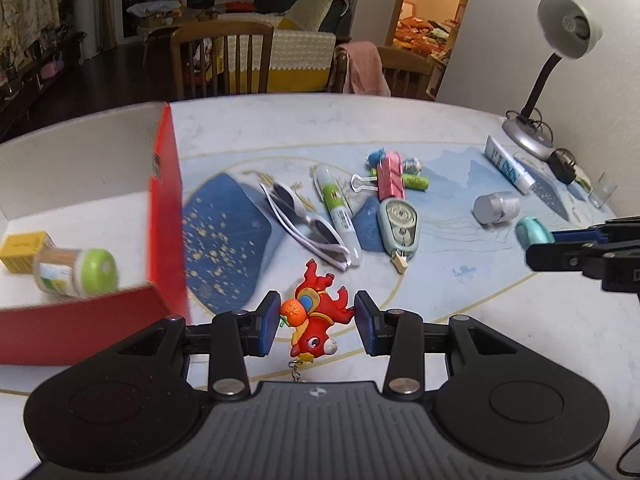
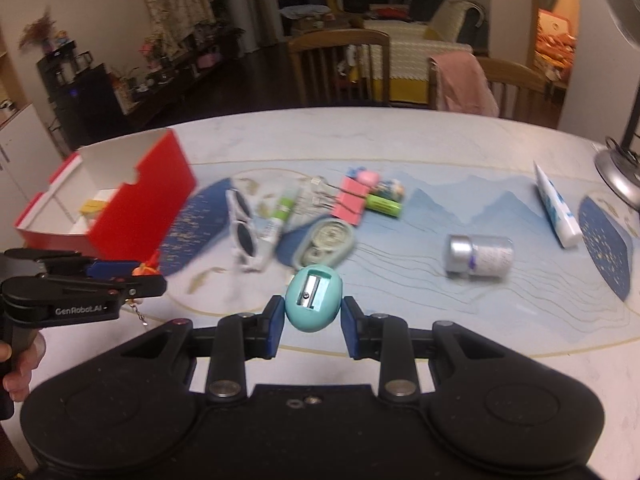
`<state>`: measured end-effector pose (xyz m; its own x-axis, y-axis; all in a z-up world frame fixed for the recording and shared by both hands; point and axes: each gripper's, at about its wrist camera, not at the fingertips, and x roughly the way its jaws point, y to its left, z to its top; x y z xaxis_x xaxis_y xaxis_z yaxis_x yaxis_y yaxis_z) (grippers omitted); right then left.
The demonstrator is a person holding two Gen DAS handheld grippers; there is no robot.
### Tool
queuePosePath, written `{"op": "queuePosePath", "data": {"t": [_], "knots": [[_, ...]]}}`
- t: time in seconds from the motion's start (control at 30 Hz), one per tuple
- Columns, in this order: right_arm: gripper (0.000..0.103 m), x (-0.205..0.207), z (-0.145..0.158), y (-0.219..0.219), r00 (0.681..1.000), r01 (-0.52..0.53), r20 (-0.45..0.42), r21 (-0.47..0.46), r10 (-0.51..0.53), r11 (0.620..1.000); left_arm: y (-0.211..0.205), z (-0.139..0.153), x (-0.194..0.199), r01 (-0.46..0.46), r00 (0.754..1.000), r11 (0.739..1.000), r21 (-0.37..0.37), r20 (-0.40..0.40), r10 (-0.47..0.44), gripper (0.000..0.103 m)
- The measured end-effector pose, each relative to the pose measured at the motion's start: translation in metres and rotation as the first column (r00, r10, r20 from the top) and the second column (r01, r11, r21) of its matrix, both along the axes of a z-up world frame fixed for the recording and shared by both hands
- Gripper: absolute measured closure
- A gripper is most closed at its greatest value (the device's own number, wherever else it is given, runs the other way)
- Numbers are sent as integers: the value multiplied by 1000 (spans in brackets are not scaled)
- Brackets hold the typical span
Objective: Organize rigid objects
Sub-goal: 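Carry the keychain and sharpener into the red box and open both tools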
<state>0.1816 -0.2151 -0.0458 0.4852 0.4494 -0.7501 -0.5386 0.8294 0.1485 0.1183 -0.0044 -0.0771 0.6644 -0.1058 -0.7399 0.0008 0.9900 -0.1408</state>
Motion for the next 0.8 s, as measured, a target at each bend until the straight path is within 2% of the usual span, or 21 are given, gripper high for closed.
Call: {"op": "queuePosePath", "data": {"t": [0.2, 0.47, 0.8], "knots": [[73, -17, 18, 33, 998, -60, 29, 9, 59, 998, 29, 30, -7, -14, 1000, 1000, 16, -1, 14, 64], [73, -34, 36, 85, 989, -129, 72, 6, 128, 992, 79, 64, -19, -34, 999, 999, 18, 40, 34, 63], [74, -45, 50, 162, 970, -213, 115, -2, 212, 977, 154, 74, -30, -99, 994, 994, 38, 46, 97, 63]]}}
